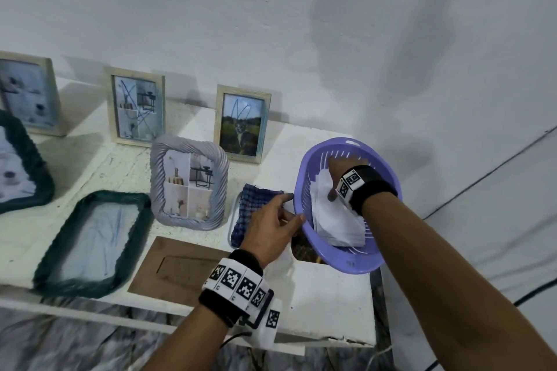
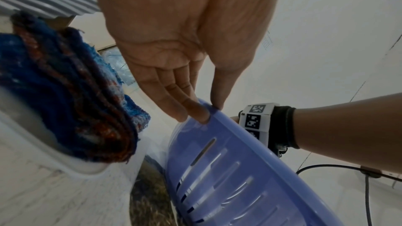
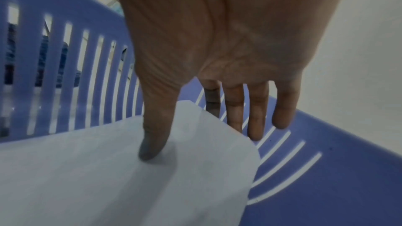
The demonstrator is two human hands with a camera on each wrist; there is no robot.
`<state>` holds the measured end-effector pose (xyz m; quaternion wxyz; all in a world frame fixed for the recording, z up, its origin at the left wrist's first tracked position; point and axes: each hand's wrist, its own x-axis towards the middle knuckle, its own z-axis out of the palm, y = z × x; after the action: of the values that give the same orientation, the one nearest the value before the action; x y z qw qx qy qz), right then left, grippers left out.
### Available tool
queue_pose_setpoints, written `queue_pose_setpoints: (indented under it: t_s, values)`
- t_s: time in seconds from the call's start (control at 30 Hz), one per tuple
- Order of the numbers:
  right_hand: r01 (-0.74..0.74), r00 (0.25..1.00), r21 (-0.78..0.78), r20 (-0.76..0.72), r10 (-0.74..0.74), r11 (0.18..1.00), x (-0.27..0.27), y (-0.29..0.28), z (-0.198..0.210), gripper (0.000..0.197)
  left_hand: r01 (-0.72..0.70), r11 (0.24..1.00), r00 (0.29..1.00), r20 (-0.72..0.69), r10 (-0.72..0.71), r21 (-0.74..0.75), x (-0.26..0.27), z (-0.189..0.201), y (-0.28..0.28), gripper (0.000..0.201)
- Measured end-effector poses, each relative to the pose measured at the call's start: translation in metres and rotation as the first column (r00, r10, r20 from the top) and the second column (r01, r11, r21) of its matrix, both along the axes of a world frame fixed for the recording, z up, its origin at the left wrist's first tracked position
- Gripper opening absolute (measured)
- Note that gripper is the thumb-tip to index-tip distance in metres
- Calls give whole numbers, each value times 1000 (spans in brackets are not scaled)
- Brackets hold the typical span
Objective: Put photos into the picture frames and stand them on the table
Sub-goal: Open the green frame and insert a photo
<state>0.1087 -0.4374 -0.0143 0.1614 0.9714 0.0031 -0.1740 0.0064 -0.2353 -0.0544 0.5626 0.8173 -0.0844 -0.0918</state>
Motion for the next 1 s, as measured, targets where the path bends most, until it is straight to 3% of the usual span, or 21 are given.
queue_pose_setpoints:
  t_s: [0.1, 0.2, 0.43, 0.57, 0.77, 0.87, 1.0]
  values:
    - [3, 997, -6, 78, -2, 1000, 7, 4, 7, 57, 4, 1000, 1000, -13, -4, -8, 0, 0, 1, 47]
    - [30, 990, 113, 132, -45, 993, 9, -2, 16, 42, 10, 1000, 1000, -26, -10, -10, 0, 1, 3, 47]
    - [110, 958, 370, 206, -197, 923, -1, -22, 35, 38, 29, 999, 999, -26, -28, 29, 0, 7, 4, 48]
    - [96, 928, 557, 250, -277, 825, -15, -27, 63, 35, 22, 997, 1000, 5, -23, 72, -1, 11, 6, 49]
    - [-24, 894, 693, 337, -294, 721, -51, -8, 120, 39, 10, 997, 971, 239, -29, 82, -8, 35, 20, 37]
    - [-140, 880, 737, 399, -258, 661, -76, 22, 139, 39, -12, 1000, 946, 325, 15, -11, -13, 56, 38, 37]
    - [-260, 880, 827, 416, -231, 499, -105, 75, 147, 34, 41, 980, 970, 243, 8, -196, -12, 81, 84, 34]
